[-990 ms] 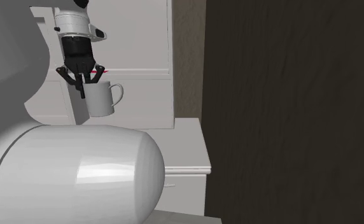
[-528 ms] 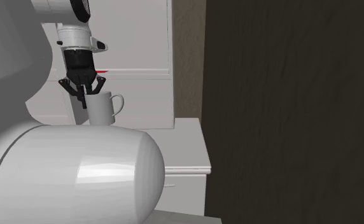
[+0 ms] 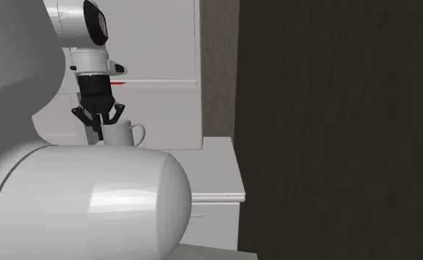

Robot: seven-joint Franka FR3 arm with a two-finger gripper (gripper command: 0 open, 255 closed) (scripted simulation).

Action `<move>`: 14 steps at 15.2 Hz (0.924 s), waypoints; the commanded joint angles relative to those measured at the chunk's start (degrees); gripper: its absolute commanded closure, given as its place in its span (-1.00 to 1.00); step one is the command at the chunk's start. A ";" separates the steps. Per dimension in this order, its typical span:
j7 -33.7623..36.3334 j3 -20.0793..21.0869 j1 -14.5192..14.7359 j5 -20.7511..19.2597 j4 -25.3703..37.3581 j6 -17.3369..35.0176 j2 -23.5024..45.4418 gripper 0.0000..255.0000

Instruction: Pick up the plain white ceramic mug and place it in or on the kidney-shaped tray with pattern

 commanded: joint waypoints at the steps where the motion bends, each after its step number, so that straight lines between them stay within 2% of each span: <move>1: 0.15 0.17 0.01 -0.08 -0.97 1.60 0.61 1.00; 9: 0.16 0.16 0.02 -0.08 -0.97 1.60 0.61 1.00; 10: 0.14 0.14 0.00 -0.10 -0.98 1.63 0.63 -1.00; 14: 0.18 0.17 0.02 -0.09 -0.93 1.62 0.66 -1.00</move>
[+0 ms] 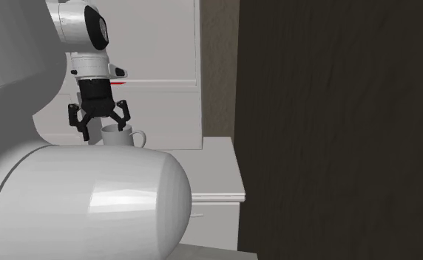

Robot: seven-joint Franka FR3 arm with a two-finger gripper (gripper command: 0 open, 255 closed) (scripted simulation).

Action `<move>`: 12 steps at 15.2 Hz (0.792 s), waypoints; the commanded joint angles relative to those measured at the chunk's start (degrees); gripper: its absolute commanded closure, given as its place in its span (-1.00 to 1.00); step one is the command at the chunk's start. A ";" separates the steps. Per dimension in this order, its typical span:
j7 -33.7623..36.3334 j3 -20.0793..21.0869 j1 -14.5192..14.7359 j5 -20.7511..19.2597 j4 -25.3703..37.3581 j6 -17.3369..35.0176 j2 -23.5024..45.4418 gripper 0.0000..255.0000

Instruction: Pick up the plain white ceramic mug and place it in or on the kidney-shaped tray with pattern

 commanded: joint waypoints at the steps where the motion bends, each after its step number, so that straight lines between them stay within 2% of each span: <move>1: -0.03 -0.01 0.00 0.01 -0.04 -0.01 -0.05 -1.00; 5: -0.18 -0.51 -0.14 -0.04 6.30 -7.55 -1.29 -1.00; 12: -0.18 -0.51 -0.14 -0.04 6.30 -7.55 -1.29 -1.00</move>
